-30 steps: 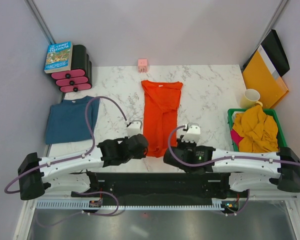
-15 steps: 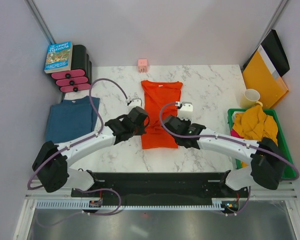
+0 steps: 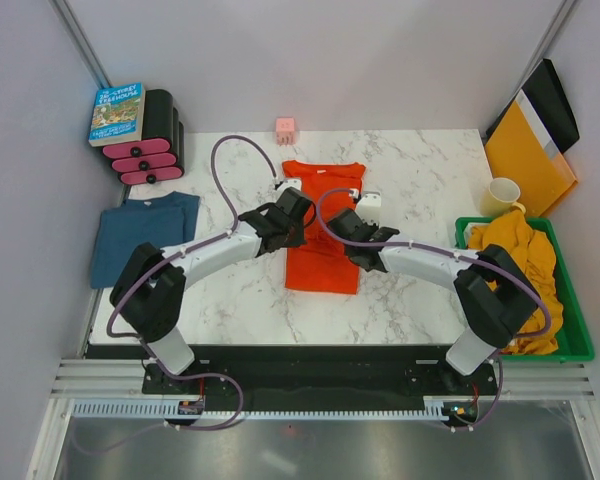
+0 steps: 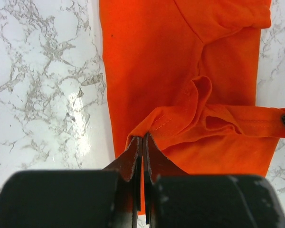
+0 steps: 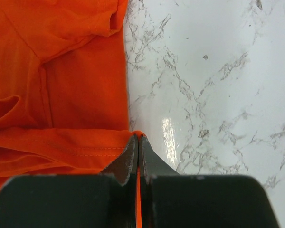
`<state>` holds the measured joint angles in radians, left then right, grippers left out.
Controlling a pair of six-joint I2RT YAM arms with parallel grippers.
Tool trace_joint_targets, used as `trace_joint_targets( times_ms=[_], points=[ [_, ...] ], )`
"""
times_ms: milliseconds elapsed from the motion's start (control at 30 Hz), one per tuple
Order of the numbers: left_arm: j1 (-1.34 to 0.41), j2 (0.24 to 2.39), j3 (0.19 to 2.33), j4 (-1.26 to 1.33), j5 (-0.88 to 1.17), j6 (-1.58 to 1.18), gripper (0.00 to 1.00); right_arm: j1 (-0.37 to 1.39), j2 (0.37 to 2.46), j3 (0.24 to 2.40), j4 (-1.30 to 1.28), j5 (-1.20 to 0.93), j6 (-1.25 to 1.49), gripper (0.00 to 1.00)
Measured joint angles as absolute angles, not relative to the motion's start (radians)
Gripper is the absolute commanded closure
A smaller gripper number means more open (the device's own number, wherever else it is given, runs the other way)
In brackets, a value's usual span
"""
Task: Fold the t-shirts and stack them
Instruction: Fold the folded rectangular tshirt in 1/3 of the way
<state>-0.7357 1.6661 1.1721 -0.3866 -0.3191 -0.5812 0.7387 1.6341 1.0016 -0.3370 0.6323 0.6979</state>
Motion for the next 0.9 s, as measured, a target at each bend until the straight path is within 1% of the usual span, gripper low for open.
trace_joint_targets(
  times_ms=[600, 633, 667, 700, 733, 767, 800, 833, 867, 900],
  points=[
    [-0.667, 1.873, 1.281, -0.389, -0.3, -0.575, 0.98, 0.623, 1.814, 1.1, -0.254, 0.516, 0.623, 1.0],
    [-0.664, 1.878, 1.287, -0.389, -0.296, -0.575, 0.93, 0.621, 1.823, 1.108, -0.253, 0.511, 0.622, 1.0],
    [-0.662, 1.882, 1.293, -0.39, -0.293, -0.575, 0.85, 0.619, 1.831, 1.115, -0.253, 0.51, 0.62, 0.83],
    [-0.66, 1.884, 1.298, -0.391, -0.292, -0.575, 0.78, 0.619, 1.834, 1.119, -0.252, 0.509, 0.619, 0.74],
    [-0.657, 1.885, 1.304, -0.39, -0.29, -0.574, 0.6, 0.618, 1.835, 1.12, -0.251, 0.508, 0.619, 0.64],
    [-0.656, 1.885, 1.306, -0.39, -0.29, -0.572, 0.52, 0.617, 1.834, 1.12, -0.248, 0.508, 0.616, 0.45],
    [-0.656, 1.884, 1.306, -0.389, -0.292, -0.573, 0.47, 0.617, 1.829, 1.121, -0.241, 0.508, 0.611, 0.39],
    [-0.655, 1.882, 1.306, -0.387, -0.294, -0.569, 0.4, 0.618, 1.821, 1.12, -0.237, 0.506, 0.61, 0.36],
    [-0.654, 1.878, 1.305, -0.388, -0.295, -0.566, 0.37, 0.617, 1.81, 1.119, -0.236, 0.505, 0.61, 0.32],
    [-0.654, 1.869, 1.301, -0.387, -0.297, -0.567, 0.36, 0.618, 1.791, 1.119, -0.235, 0.502, 0.601, 0.3]
  ],
)
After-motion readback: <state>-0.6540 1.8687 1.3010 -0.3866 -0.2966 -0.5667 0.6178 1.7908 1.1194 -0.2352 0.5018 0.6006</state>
